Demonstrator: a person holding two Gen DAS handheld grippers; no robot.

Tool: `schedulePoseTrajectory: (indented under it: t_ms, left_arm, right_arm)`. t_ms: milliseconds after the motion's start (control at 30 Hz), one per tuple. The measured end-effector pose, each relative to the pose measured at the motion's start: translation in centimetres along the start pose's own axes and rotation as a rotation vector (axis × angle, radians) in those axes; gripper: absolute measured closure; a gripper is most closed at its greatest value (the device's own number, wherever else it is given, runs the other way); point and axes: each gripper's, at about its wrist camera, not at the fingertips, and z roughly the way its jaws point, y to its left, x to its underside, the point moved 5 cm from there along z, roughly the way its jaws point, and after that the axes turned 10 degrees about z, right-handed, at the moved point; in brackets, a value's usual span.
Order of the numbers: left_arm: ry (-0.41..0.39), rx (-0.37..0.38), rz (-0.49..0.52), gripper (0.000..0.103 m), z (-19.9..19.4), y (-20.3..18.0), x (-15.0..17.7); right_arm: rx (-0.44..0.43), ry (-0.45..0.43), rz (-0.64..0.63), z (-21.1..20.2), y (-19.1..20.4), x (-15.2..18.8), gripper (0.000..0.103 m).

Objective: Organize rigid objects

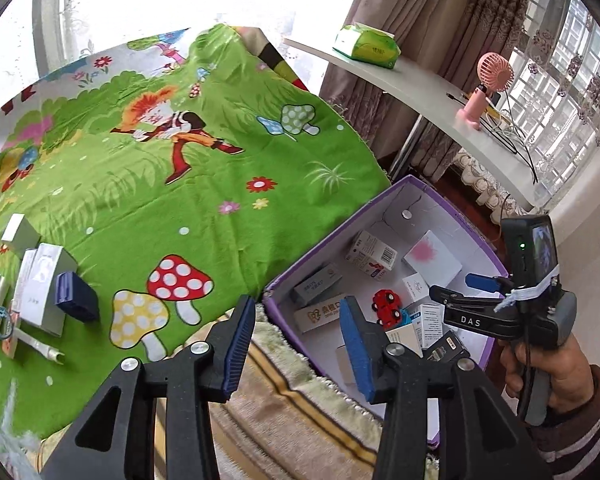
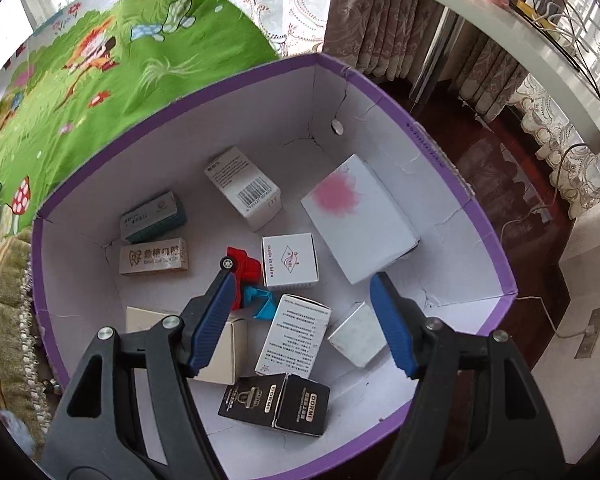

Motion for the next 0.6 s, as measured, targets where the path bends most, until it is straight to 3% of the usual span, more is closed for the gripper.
schedulePoseTrajectory:
  t_ms: [133,333,600]
  left_arm:
    - [-0.048,-0.045,-0.050,0.057,-2.8,3.4,2.0]
    - [-0.117,-0.087,-0.138,0.057,-5.9,7.8,4.6]
    - [-0.138,-0.003,-0.230,0.057,-5.4,10.0,5.9]
  right_arm:
    - [0.032,0.055,-0.063,2.0,1.6,0.5,0.030]
    - [0.196,0.032,-0.243,3.9,3.5,0.8,0.030]
    - [0.234,0.059,-0.344,4.7,5.0,1.0,0.032]
